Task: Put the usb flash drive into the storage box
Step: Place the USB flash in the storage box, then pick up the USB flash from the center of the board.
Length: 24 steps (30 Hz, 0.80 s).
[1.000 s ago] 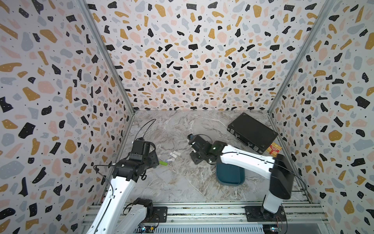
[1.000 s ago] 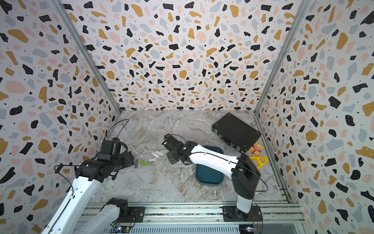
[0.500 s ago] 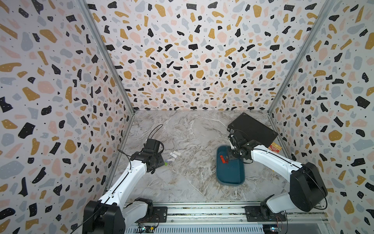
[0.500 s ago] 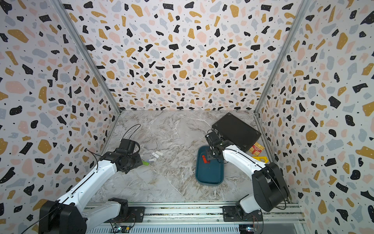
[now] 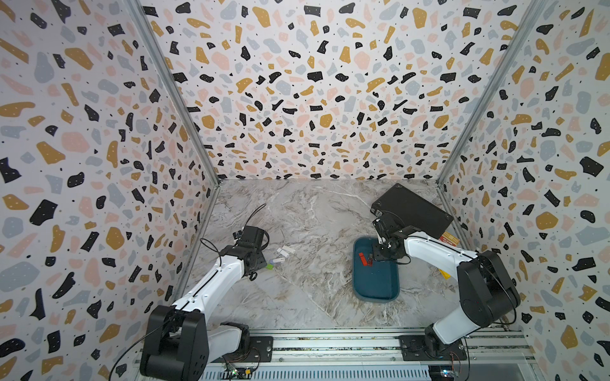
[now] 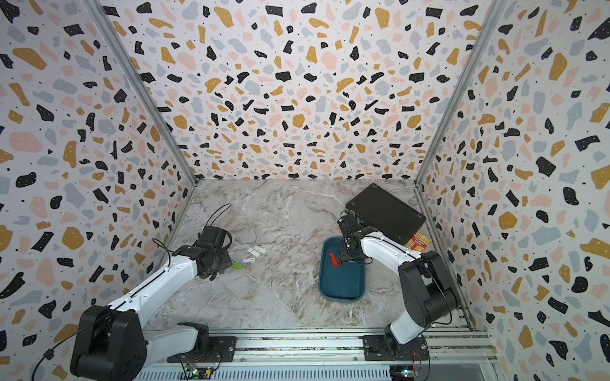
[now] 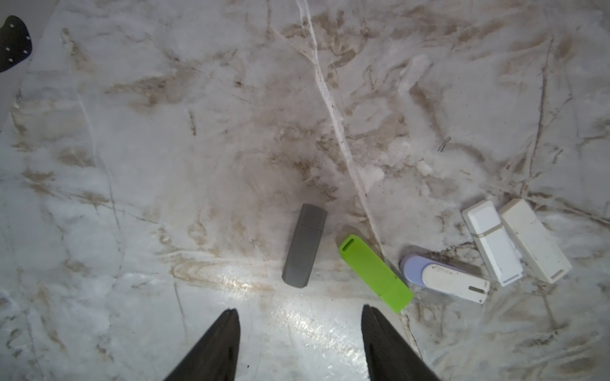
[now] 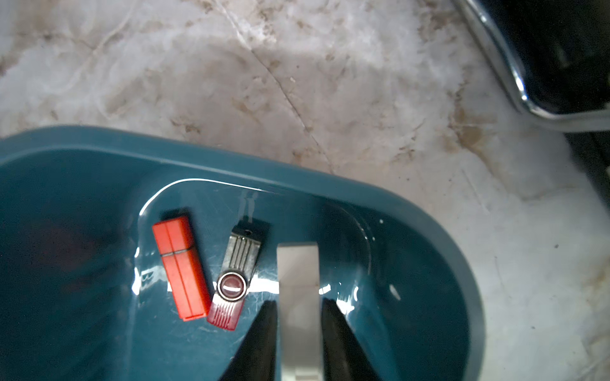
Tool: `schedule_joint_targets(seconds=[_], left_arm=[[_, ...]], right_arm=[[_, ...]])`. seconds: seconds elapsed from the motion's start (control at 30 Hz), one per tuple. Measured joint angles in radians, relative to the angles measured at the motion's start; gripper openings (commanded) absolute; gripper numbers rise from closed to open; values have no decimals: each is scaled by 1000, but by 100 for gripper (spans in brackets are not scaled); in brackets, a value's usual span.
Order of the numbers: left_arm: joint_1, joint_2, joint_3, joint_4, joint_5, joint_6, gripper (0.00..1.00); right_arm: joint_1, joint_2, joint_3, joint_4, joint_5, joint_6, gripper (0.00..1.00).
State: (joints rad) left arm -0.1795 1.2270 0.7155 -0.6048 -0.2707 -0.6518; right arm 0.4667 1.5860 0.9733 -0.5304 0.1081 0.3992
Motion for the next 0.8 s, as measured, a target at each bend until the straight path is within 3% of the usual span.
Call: schedule_joint_targets(seconds=[0.13,0.8], left_arm=[[5,27,-4,13,0,0,63],[53,184,2,49,64,7,47]], right_arm=[[0,0,0,3,-8,1,48],[0,-49,-27,50,-93,1,49]])
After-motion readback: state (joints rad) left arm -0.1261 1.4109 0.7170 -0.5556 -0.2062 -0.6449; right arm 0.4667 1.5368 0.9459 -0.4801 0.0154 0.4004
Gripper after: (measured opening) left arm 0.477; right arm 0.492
